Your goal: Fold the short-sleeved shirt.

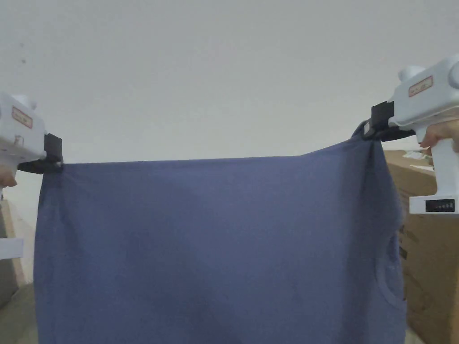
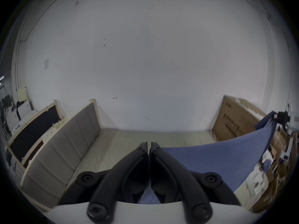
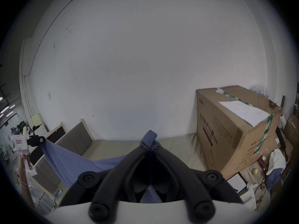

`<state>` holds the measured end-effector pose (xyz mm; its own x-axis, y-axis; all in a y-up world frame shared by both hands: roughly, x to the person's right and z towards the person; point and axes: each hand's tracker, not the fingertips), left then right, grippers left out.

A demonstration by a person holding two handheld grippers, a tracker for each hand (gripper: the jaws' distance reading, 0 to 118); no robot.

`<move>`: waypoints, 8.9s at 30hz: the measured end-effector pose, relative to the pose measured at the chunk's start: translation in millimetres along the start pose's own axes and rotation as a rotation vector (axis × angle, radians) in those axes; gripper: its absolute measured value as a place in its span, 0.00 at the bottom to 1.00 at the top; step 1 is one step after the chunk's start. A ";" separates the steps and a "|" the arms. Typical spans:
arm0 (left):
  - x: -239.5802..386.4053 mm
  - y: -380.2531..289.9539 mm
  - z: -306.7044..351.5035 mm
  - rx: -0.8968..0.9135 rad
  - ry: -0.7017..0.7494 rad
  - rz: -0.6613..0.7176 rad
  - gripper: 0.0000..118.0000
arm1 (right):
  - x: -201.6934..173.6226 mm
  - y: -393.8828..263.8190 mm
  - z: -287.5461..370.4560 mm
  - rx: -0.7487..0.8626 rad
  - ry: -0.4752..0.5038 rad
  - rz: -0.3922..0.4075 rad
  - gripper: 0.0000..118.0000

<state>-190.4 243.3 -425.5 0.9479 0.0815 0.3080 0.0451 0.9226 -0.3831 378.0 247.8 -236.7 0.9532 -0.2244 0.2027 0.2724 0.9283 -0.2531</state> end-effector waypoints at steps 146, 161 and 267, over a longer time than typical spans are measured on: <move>-78.2 -614.3 141.2 -0.597 0.051 0.150 0.03 | 3.4 -622.6 161.2 -0.697 -0.186 0.229 0.02; -72.0 -555.7 113.2 -0.552 0.046 0.085 0.03 | 22.5 -547.5 151.2 -0.541 -0.161 0.008 0.02; -108.1 -567.9 134.0 -0.729 -0.002 0.127 0.90 | 49.7 -576.8 207.3 -0.798 -0.163 0.016 0.88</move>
<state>-360.7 -238.9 -124.5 0.9593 0.1722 0.2239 0.1337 0.4218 -0.8968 241.0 -237.3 115.4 0.9434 -0.1096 0.3131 0.3291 0.4266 -0.8424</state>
